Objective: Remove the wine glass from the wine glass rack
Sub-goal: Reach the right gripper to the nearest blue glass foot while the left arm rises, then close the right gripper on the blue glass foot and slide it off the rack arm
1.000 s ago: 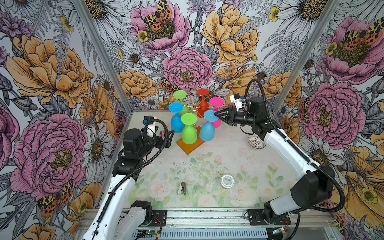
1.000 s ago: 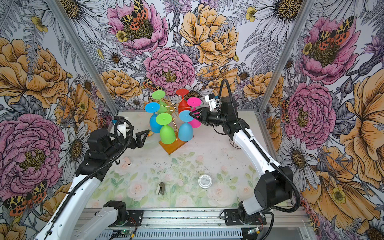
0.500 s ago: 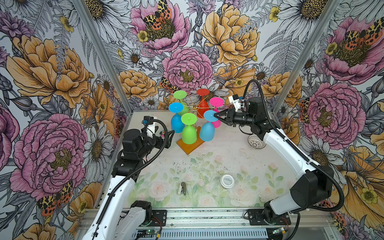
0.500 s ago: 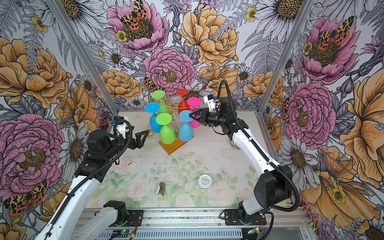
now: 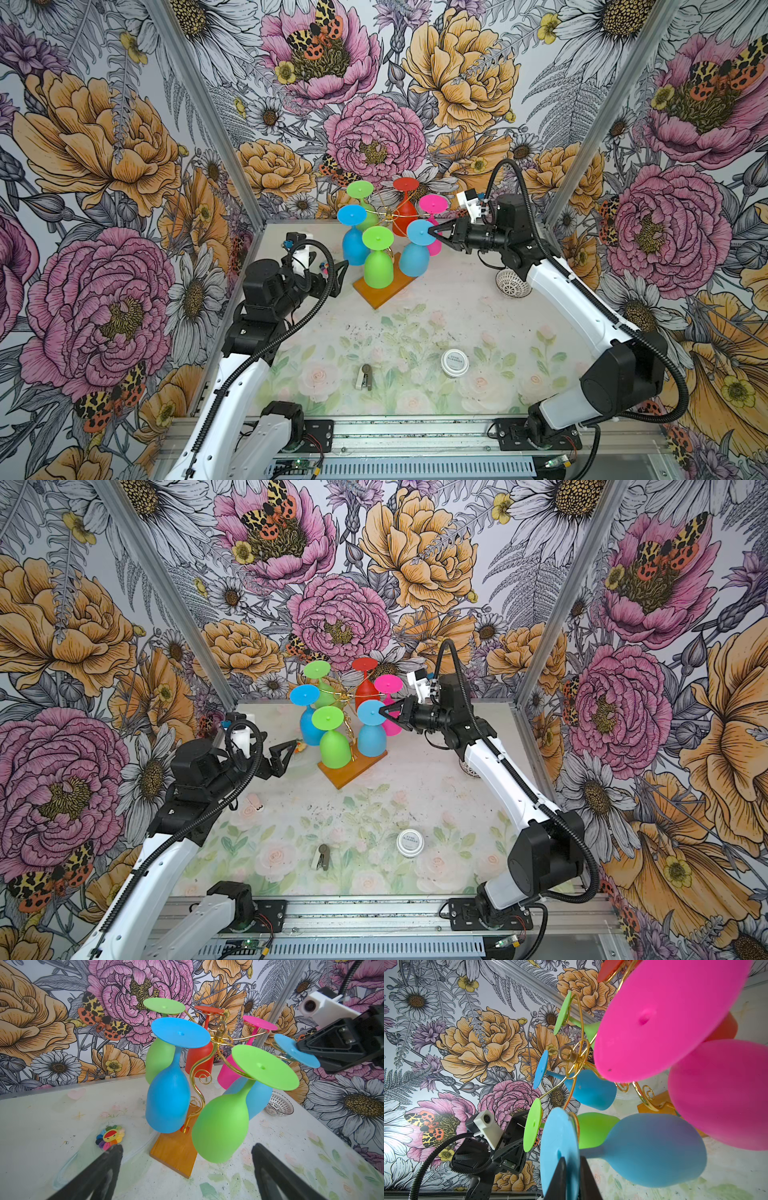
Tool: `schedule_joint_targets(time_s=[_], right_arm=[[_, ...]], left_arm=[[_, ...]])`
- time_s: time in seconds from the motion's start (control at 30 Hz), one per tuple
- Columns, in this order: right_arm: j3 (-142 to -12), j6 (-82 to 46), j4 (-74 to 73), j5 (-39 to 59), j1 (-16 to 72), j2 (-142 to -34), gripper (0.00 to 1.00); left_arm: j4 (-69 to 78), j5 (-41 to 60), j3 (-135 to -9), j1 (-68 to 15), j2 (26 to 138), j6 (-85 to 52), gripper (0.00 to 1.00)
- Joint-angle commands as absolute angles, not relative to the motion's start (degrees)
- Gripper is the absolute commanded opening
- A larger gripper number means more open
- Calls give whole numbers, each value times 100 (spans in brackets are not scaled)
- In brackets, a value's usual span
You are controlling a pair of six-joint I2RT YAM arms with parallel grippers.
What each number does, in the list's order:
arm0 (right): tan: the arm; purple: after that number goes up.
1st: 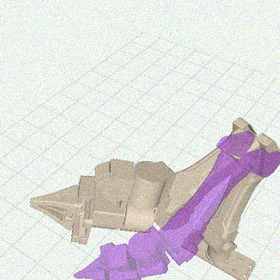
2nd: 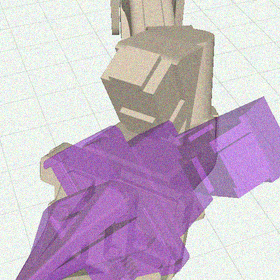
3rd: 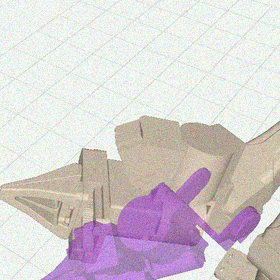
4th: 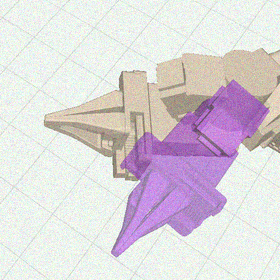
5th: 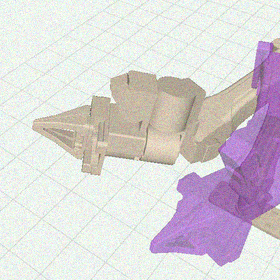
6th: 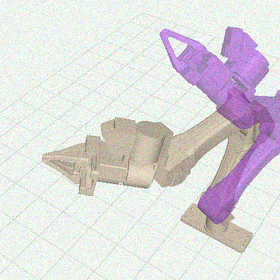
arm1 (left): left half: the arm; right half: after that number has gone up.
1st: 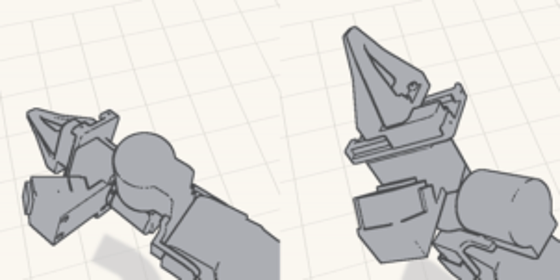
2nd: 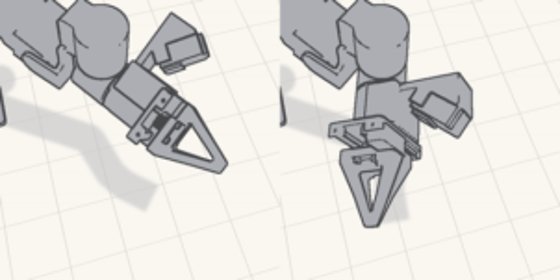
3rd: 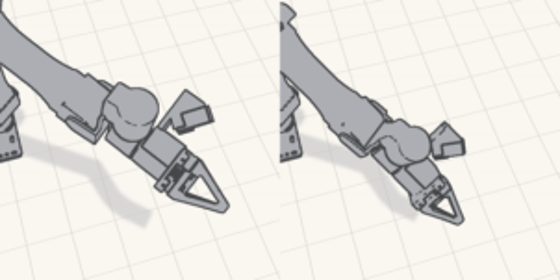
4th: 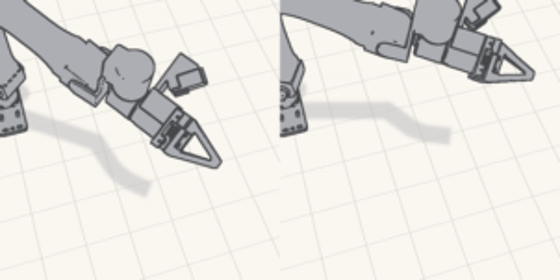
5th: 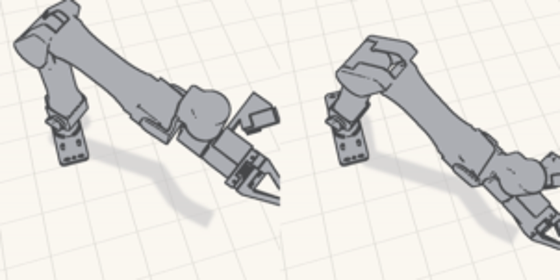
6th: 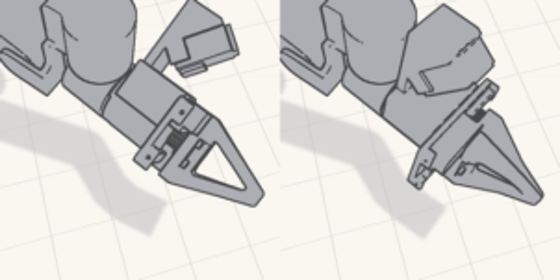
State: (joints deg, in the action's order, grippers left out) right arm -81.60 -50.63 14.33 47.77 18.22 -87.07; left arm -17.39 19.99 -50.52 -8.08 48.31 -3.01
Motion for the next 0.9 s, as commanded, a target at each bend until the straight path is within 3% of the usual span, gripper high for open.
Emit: schedule_joint_targets(time_s=[0.0,0.57,0.87], right_arm=[[-8350,-5106,1373,4829,1873,-8649,12],[-8385,-5345,1217,4934,1948,-8604,0],[-8301,-5597,967,4977,1952,-8543,0]], left_arm=[[-1705,1995,-5071,-853,4743,-228,99],[-1699,1994,-5046,-846,4729,-219,99],[-1697,1970,-5046,-852,4729,-215,99]])
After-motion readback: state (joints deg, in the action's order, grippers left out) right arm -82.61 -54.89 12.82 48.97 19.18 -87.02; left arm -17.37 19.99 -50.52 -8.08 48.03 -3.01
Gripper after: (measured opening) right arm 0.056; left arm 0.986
